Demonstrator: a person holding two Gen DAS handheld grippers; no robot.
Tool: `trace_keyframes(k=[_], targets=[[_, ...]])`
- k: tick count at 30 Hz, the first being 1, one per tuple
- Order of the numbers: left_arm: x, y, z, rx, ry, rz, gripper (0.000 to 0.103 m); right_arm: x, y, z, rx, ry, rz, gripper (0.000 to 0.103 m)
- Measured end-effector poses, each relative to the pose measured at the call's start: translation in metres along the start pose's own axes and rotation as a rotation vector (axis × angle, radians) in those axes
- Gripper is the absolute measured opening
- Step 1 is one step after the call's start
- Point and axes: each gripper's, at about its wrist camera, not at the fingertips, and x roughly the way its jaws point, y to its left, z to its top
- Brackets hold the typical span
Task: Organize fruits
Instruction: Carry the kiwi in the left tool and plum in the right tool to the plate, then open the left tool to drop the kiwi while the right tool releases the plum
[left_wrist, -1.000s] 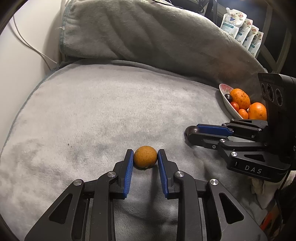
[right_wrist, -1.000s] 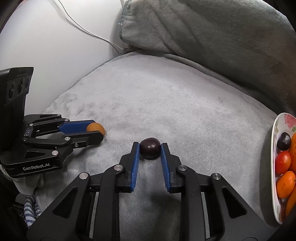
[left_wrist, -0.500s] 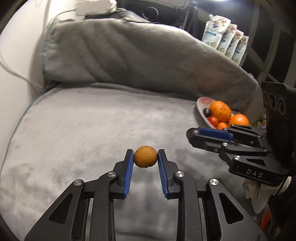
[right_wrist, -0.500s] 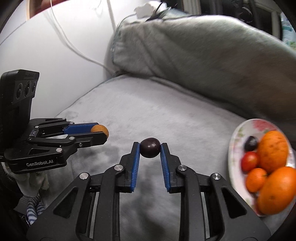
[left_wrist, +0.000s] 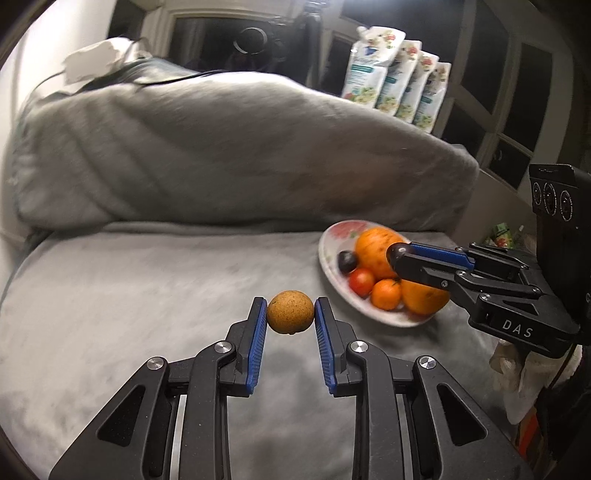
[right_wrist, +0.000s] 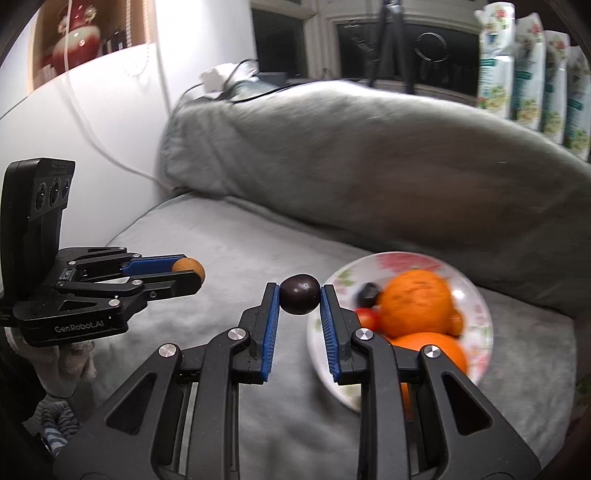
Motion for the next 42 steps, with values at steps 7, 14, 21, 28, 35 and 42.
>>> trace_keyframes(k=[7,14,21,28,35,42], targets=[[0.026,-0.029,0.018,0.048,0.005,-0.048,0.025,-0.015,-0.046,0.001,0.063,-0.025,-0.086,0.024],[0.047,-0.048,0.025,0.077,0.025,-0.082,0.025,-0.016,-0.086,-0.002,0.129,-0.012,-0.151,0.024],[0.058,-0.057,0.028,0.097,0.035,-0.099,0.025,-0.006,-0.103,-0.007,0.161,0.013,-0.154,0.024],[0.057,-0.065,0.03,0.117,0.023,-0.113,0.03,-0.004,-0.101,-0.006,0.164,0.001,-0.138,0.045],[0.052,-0.067,0.032,0.12,0.014,-0.117,0.033,-0.012,-0.095,-0.006,0.16,-0.014,-0.131,0.045],[0.036,-0.069,0.033,0.124,-0.015,-0.11,0.056,-0.025,-0.091,-0.005,0.166,-0.046,-0.136,0.07]])
